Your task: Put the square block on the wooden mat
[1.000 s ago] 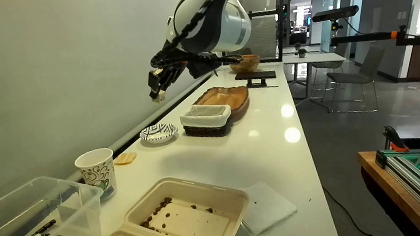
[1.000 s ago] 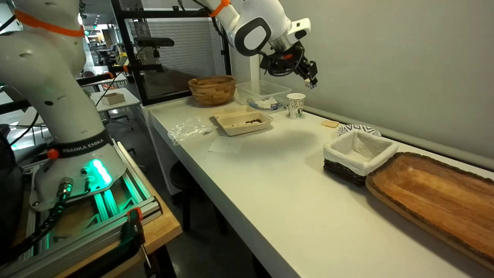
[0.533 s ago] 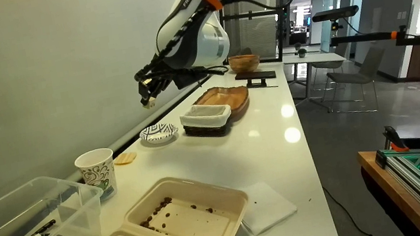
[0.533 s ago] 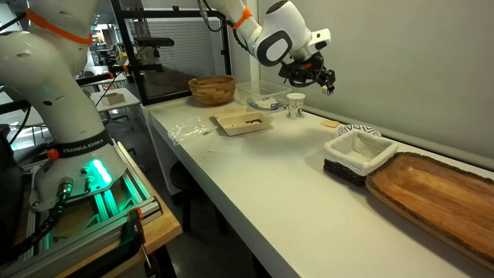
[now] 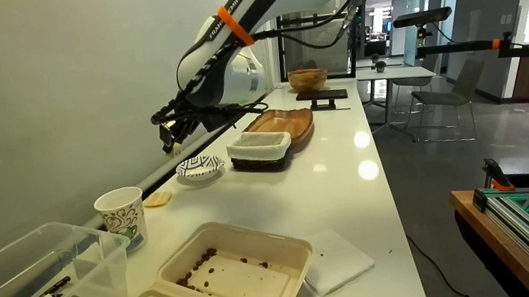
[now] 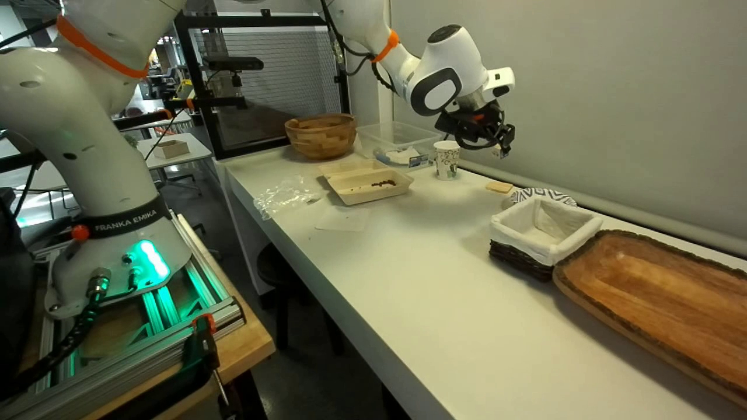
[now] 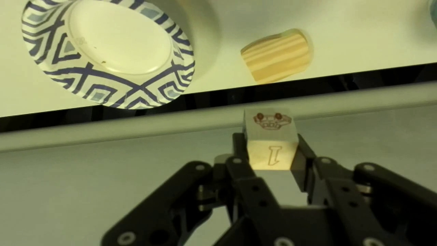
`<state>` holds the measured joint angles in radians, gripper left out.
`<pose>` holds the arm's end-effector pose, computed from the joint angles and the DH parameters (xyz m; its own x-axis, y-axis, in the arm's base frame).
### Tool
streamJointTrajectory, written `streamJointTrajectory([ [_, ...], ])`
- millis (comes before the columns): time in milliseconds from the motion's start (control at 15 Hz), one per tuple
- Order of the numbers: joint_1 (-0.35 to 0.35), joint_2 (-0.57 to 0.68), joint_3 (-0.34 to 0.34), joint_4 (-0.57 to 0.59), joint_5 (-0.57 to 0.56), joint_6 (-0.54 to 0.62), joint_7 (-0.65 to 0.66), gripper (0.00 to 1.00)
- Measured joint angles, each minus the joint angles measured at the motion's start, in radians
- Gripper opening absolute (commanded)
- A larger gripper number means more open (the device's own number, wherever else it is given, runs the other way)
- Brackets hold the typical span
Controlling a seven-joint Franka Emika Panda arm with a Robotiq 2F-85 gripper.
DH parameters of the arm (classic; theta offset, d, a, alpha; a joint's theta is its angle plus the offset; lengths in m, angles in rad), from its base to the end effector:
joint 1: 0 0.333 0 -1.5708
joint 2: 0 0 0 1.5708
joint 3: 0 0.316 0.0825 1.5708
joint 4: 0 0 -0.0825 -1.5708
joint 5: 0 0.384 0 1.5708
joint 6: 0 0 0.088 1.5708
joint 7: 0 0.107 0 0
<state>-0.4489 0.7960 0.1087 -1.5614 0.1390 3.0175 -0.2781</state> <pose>0.6952 -0.2761 0.2521 0.7582 -0.1979 0.6213 -0.2493 -0.9684 -0.0042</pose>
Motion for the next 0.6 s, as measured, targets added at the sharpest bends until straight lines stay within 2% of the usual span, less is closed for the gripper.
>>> streamJointTrajectory([
  [600, -0.012, 0.164, 0.035, 0.195, -0.057, -0.099, -0.069, 0.09],
])
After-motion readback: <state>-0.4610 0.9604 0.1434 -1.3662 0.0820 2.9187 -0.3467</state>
